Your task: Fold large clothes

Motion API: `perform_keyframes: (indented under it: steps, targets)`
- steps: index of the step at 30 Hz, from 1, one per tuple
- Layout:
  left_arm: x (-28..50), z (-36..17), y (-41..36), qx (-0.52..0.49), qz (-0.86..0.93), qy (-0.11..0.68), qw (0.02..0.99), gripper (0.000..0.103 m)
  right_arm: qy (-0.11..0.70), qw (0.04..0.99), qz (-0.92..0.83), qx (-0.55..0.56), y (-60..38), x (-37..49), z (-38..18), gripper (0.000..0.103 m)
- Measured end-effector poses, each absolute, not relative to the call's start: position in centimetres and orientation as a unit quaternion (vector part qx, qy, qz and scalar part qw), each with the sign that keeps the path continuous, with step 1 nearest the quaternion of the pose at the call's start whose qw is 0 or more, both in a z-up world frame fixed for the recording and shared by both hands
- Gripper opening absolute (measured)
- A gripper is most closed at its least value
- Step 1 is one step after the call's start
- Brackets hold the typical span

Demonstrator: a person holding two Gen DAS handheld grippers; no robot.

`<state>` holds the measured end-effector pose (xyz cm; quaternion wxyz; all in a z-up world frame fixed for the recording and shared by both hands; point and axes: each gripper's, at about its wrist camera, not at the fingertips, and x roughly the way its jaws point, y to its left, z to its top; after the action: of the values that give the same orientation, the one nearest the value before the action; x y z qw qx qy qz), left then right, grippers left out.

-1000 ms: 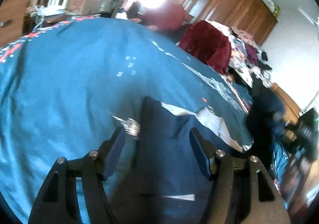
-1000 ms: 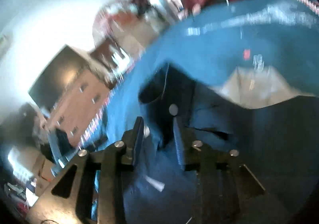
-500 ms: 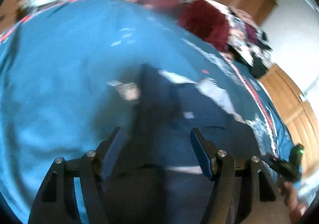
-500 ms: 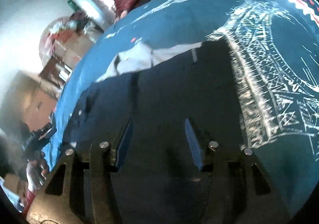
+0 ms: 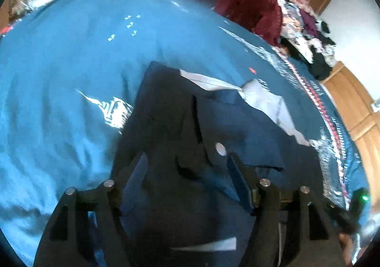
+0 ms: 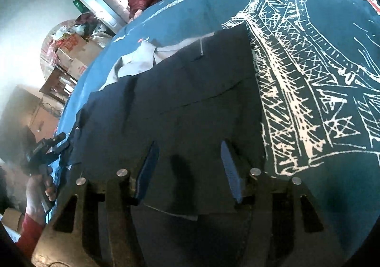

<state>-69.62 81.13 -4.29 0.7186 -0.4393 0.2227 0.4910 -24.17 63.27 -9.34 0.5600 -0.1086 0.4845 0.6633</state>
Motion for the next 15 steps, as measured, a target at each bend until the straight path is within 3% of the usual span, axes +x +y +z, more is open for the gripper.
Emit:
perform_keyframes:
  steps: [8,9,10,12,15]
  targets:
    - [-67.9,-6.4,82.2,-0.447,0.488,0.257,0.704,0.072,0.465,0.563,0.674,-0.112,63.6,-25.2,-9.6,0.066]
    - [-67.8,-6.3,82.3,-0.445,0.490,0.254,0.705,0.059,0.466,0.562,0.674,-0.110,63.6,-25.1,-9.6,0.066]
    - [-67.8,-6.2,82.4,-0.442,0.491,0.253,0.707,0.030,0.466,0.562,0.674,-0.109,63.6,-25.1,-9.6,0.066]
    - [-68.2,-5.7,82.5,-0.450,0.485,0.232,0.713,0.002,0.466,0.562,0.674,-0.109,63.5,-25.1,-9.5,0.066]
    - [-69.4,-3.1,80.8,-0.428,0.508,0.195,0.721,0.001,0.466,0.560,0.675,-0.112,63.4,-25.0,-9.3,0.066]
